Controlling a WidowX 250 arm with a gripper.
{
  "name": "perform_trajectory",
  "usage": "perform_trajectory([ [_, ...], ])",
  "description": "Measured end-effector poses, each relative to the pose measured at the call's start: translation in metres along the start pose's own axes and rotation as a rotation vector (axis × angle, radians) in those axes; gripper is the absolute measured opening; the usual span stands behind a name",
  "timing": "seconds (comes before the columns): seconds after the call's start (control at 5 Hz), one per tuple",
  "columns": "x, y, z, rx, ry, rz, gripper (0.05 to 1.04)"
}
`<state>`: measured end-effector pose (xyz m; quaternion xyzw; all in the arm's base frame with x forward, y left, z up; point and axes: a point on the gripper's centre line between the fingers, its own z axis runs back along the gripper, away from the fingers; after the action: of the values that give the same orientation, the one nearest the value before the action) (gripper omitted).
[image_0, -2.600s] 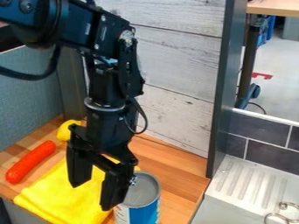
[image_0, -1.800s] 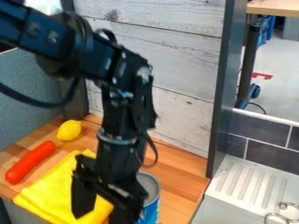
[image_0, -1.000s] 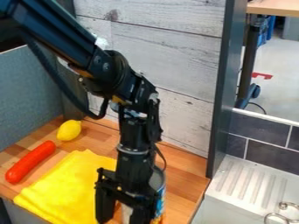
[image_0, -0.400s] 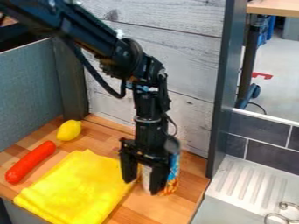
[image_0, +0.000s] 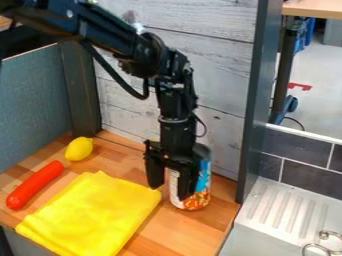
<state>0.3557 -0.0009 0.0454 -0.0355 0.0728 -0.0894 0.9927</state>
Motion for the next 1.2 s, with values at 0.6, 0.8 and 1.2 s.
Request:
perform_trajectory([
  [0.6, 0.006, 0.004, 0.005, -0.004, -0.038, 0.004, 1.0],
  [0.8, 0.005, 0.003, 0.002, 0.001, -0.03, 0.006, 1.0],
  [1.2, 0.019, 0.0, 0.01, 0.017, -0.098, -0.019, 1.0],
])
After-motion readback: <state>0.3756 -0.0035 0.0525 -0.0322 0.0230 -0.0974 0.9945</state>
